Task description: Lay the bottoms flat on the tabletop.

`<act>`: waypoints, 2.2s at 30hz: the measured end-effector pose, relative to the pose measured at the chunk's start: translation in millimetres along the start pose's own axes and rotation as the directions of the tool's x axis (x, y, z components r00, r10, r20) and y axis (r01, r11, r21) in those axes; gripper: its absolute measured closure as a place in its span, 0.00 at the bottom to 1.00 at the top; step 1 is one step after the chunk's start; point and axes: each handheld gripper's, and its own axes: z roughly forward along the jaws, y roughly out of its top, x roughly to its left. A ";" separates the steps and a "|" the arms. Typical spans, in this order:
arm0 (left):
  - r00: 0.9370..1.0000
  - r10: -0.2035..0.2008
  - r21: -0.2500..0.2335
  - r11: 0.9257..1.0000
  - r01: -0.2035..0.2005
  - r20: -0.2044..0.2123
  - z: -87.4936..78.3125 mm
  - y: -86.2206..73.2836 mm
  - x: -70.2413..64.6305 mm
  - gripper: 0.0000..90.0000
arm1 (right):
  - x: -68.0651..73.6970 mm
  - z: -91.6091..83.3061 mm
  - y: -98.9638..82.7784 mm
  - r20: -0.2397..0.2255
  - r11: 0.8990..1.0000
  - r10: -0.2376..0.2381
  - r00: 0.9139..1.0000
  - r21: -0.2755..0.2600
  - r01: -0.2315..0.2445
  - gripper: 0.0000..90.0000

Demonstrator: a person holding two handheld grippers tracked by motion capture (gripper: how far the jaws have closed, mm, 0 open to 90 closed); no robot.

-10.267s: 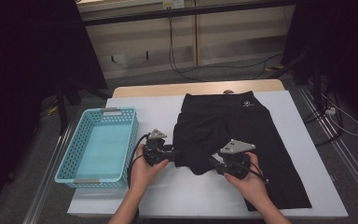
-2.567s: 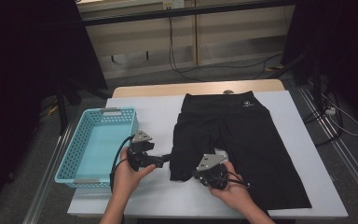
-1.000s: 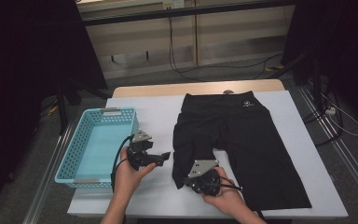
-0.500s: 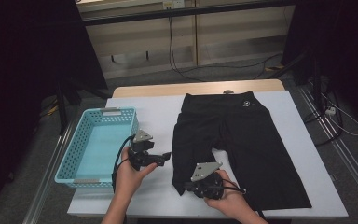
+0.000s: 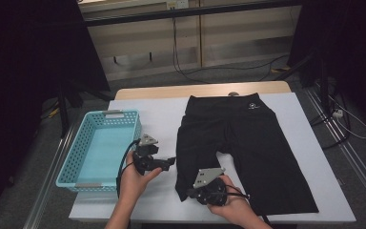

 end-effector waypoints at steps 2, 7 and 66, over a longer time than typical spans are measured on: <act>1.000 -0.004 0.006 1.000 0.004 0.002 1.8 -0.6 -0.6 0.22 | -0.1 -0.4 0.3 -0.005 1.000 0.006 1.000 -0.010 -0.006 0.99; 1.000 -0.012 0.025 1.000 0.012 0.018 6.8 -2.4 -2.9 0.27 | 5.3 -1.7 3.0 -0.009 1.000 -0.007 1.000 -0.020 0.007 0.99; 0.996 -0.089 0.010 0.996 0.088 0.028 26.5 2.1 2.6 1.00 | -51.7 -36.5 -23.4 0.286 0.987 0.140 0.948 0.036 -0.156 0.77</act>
